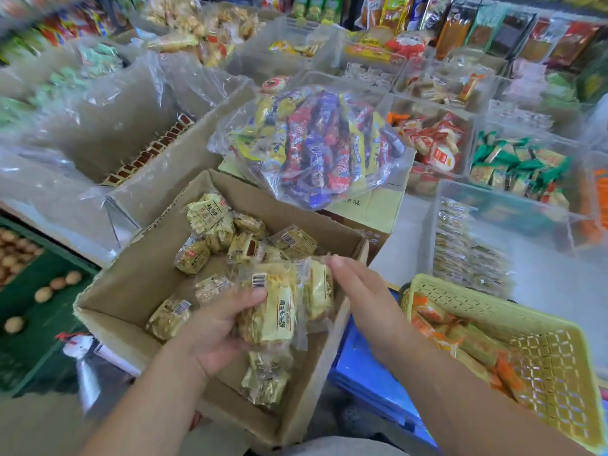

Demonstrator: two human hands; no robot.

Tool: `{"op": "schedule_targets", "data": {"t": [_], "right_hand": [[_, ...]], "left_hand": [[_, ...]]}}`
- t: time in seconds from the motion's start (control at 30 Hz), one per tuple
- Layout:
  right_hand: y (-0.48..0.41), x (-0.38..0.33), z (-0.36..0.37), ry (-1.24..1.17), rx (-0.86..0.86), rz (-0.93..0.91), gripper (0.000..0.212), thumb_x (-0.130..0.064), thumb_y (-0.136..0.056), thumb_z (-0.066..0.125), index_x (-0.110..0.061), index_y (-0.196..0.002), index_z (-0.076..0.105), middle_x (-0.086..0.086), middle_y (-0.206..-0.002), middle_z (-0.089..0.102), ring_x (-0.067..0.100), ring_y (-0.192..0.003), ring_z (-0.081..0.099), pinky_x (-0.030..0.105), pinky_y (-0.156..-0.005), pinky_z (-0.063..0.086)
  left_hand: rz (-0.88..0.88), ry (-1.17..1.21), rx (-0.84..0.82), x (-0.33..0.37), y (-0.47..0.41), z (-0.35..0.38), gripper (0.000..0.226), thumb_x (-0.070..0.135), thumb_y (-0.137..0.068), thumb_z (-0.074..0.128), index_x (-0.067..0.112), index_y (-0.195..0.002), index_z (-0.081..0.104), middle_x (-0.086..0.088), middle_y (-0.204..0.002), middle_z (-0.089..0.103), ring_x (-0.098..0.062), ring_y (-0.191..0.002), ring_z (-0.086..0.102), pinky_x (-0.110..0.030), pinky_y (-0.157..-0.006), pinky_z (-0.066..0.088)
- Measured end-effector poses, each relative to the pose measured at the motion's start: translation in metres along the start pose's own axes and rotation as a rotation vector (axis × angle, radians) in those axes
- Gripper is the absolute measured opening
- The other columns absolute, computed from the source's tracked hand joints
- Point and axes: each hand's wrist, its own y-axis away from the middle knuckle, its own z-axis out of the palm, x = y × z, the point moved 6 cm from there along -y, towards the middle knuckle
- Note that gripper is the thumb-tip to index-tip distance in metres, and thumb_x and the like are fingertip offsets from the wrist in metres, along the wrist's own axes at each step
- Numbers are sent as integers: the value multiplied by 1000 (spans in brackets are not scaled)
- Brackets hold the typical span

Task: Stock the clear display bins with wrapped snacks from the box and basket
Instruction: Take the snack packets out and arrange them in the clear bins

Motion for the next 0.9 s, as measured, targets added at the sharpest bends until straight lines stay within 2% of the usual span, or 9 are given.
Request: {"op": "schedule_targets", "data": {"t": [0.17, 0.3, 0.37, 0.5, 0.6, 0.67, 0.73, 0.87, 0.9], "right_hand": [[12, 20, -55, -176, -152, 210, 55, -55, -78, 71, -31, -127, 64, 5, -122, 69, 38, -97, 72, 53, -79, 62], [24, 38, -114, -303, -118, 159, 17, -30, -94, 70, -34, -110, 73, -3, -103, 76, 25, -85, 76, 51, -73, 63], [26, 45, -149, -318, -15, 110, 19, -23, -96, 68, -40, -105, 72, -13, -85, 74, 15, -77, 75, 43, -69, 63], [40, 33, -222, -58, 151, -253, 34, -6, -96, 64, -39, -104, 65, -14, -94, 73, 3, -80, 67, 22, -68, 54], [57, 21, -251, 252, 172, -582, 52, 13, -85, 58, -34, -108, 60, -15, -124, 66, 6, -125, 56, 16, -101, 42], [65, 21, -260, 389, 179, -762, 46, 9, -80, 51, -26, -108, 60, -3, -133, 63, 24, -138, 48, 31, -116, 33], [68, 26, -267, 457, 184, -822, 38, -2, -79, 46, -23, -107, 61, 3, -133, 62, 30, -138, 46, 37, -119, 28], [67, 44, -285, 412, 167, -702, 27, -13, -84, 51, -15, -104, 68, 1, -133, 61, 20, -142, 42, 26, -119, 25], [66, 49, -289, 404, 154, -662, 24, -18, -85, 54, -17, -105, 67, -2, -134, 60, 14, -143, 39, 23, -118, 24]], "left_hand": [[25, 21, 65, -30, -12, 63, 66, 28, -42, 106, 9, -100, 83, -21, -110, 77, -35, -94, 78, -44, -68, 64], [86, 77, 188, -54, -32, 104, 17, 17, -73, 84, 10, -89, 85, -17, -101, 79, -30, -83, 79, -37, -58, 63], [153, 126, 274, -61, -42, 120, 14, 15, -78, 73, 13, -85, 85, -16, -101, 80, -28, -82, 79, -34, -54, 62], [219, 279, 386, -74, -59, 153, 14, 20, -76, 74, 12, -76, 85, -15, -97, 80, -29, -77, 79, -34, -49, 60], [155, 306, 429, -91, -71, 175, 19, 22, -74, 76, 8, -82, 85, -17, -104, 79, -31, -83, 79, -37, -53, 62], [97, 281, 441, -102, -80, 193, 20, 24, -75, 77, 8, -84, 85, -18, -106, 79, -33, -85, 79, -38, -54, 62], [49, 230, 438, -109, -88, 210, 19, 26, -73, 79, 11, -83, 85, -17, -106, 79, -33, -82, 79, -39, -54, 61], [-12, 99, 468, -115, -108, 236, 48, 32, -69, 85, 15, -114, 79, -12, -113, 78, -33, -94, 78, -44, -79, 63], [-16, 85, 475, -115, -113, 241, 52, 32, -70, 85, 15, -118, 77, -12, -114, 78, -32, -95, 78, -42, -73, 64]]}}
